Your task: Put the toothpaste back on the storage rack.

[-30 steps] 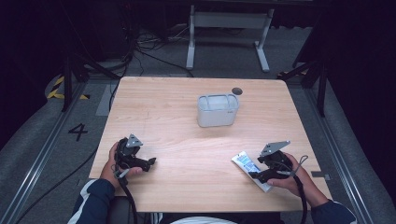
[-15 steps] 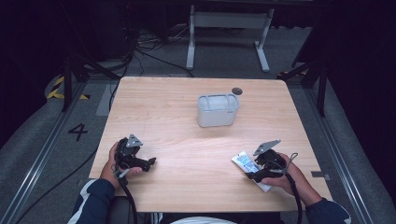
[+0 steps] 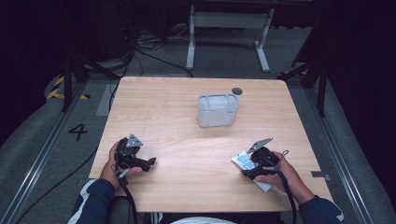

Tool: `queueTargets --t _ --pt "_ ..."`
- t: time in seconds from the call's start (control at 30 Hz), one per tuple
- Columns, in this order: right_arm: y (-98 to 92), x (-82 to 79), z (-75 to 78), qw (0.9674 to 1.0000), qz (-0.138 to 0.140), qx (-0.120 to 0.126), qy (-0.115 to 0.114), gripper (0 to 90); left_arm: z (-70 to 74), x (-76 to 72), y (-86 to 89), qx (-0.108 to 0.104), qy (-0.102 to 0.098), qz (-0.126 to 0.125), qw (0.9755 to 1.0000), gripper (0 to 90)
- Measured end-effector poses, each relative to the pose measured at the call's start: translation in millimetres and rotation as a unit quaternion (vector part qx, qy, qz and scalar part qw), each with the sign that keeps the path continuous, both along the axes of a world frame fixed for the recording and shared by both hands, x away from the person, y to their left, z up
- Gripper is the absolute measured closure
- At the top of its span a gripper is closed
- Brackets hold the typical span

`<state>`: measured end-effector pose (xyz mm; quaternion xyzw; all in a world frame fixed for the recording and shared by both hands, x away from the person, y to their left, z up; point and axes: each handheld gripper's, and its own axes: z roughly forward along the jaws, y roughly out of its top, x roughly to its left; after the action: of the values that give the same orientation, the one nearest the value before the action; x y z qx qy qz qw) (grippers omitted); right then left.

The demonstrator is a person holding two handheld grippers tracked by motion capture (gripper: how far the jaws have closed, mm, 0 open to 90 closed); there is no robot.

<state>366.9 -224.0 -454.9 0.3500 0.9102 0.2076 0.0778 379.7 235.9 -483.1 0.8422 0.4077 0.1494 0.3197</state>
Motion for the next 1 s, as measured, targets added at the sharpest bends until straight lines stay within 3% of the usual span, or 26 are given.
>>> queueTargets --t 0.37,0.8,1.0 --pt "2.0 4.2 0.7 1.0000 0.002 -0.006 0.003 35.1 0.0 0.0 0.0 0.000 0.000 0.000 1.0000 0.4" --pt "1.4 7.5 4.9 0.9990 0.035 -0.021 0.016 48.2 0.0 0.1 0.0 0.000 0.000 0.000 1.0000 0.4" --pt "-0.7 8.2 5.5 0.9990 0.038 -0.014 0.019 52.4 0.0 0.0 0.0 0.000 0.000 0.000 1.0000 0.4"
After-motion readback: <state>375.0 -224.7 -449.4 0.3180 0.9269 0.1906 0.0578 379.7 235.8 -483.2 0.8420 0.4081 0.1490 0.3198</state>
